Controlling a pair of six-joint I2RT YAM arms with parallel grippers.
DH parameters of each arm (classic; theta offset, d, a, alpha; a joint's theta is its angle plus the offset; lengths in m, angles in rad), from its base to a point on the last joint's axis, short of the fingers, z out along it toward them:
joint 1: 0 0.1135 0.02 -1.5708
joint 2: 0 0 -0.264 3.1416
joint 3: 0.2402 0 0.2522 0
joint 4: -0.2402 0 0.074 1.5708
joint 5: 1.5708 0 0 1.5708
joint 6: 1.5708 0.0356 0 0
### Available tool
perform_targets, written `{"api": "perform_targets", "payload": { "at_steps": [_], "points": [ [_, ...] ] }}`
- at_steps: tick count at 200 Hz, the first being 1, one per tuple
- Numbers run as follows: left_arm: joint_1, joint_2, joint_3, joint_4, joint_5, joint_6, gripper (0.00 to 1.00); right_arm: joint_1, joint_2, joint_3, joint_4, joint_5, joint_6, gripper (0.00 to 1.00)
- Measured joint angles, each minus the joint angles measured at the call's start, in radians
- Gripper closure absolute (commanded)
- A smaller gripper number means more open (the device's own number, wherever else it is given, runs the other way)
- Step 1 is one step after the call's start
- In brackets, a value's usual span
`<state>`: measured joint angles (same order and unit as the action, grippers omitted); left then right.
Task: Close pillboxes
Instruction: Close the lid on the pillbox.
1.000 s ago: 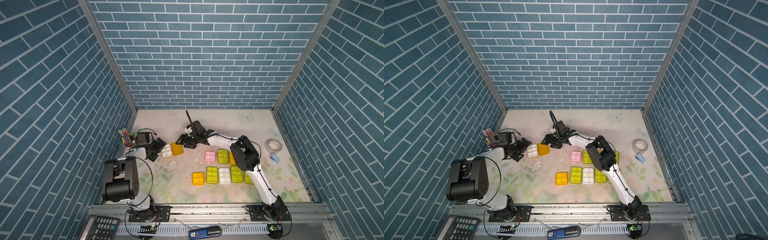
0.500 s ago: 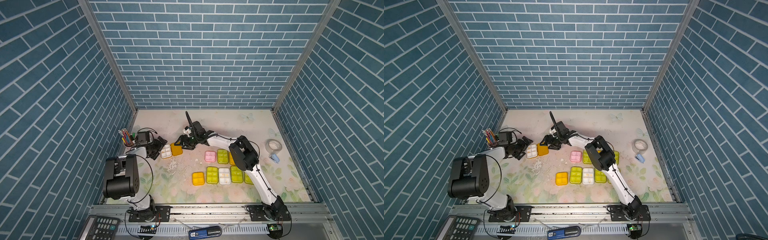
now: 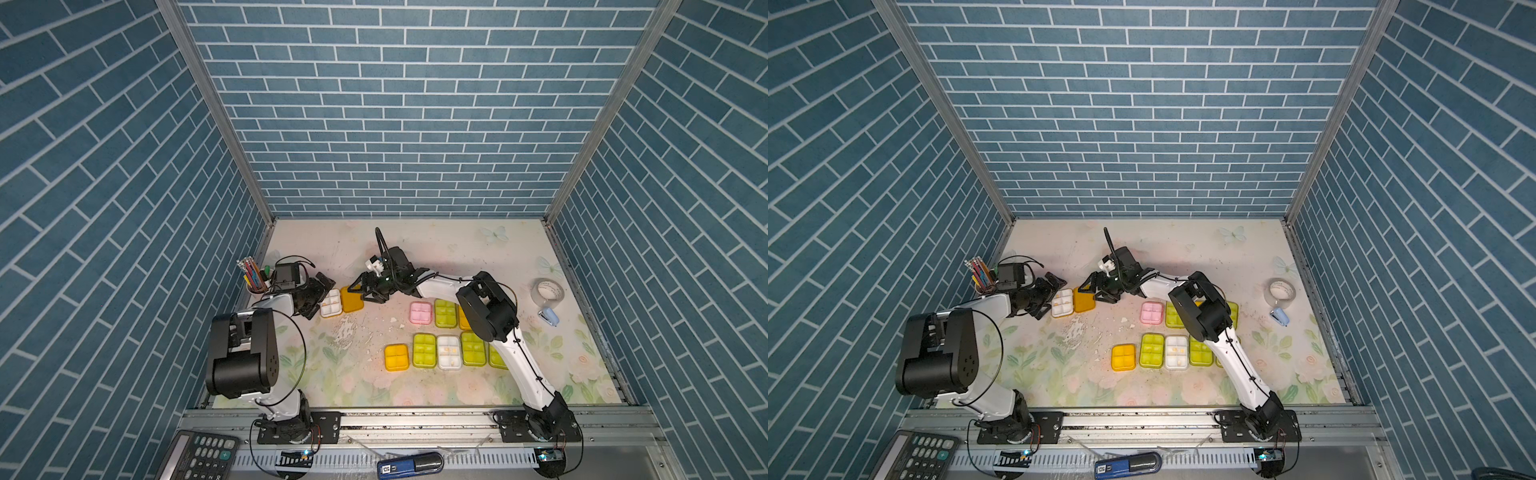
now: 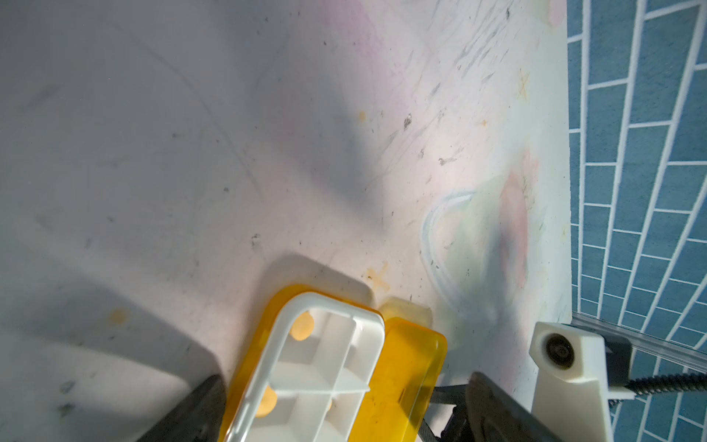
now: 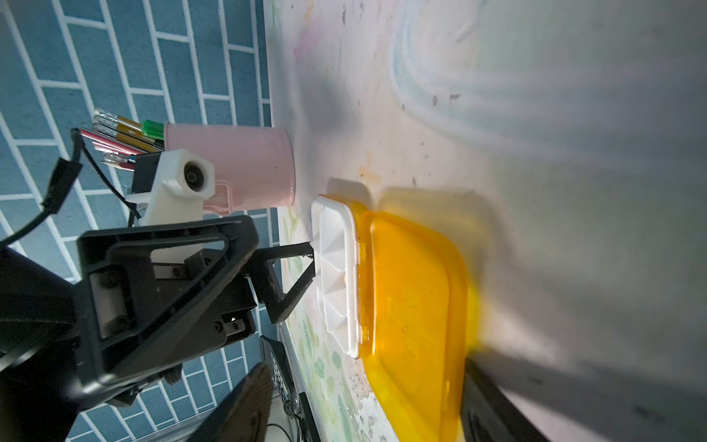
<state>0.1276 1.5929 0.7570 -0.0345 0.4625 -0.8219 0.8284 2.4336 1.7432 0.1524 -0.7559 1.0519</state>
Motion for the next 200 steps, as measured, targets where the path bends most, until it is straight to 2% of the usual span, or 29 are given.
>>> {"api": "perform_targets", "payload": {
  "at_steps": [72, 130, 173, 200],
  "points": [
    [-0.065, 0.012, -0.001, 0.026, 0.043, -0.005, 0.01, 0.000, -0.047, -0.090, 0.065, 0.013, 0.026, 0.25],
    [-0.087, 0.015, -0.043, 0.122, 0.119, -0.080, 0.01, -0.001, -0.137, -0.132, 0.032, 0.066, 0.013, 0.26],
    [-0.079, 0.012, -0.078, 0.190, 0.153, -0.135, 0.00, 0.004, -0.150, -0.116, 0.008, 0.079, 0.000, 0.26],
    [-0.022, -0.071, -0.122, 0.160, 0.143, -0.161, 0.01, 0.014, -0.148, -0.107, -0.013, 0.079, -0.003, 0.26]
  ]
}}
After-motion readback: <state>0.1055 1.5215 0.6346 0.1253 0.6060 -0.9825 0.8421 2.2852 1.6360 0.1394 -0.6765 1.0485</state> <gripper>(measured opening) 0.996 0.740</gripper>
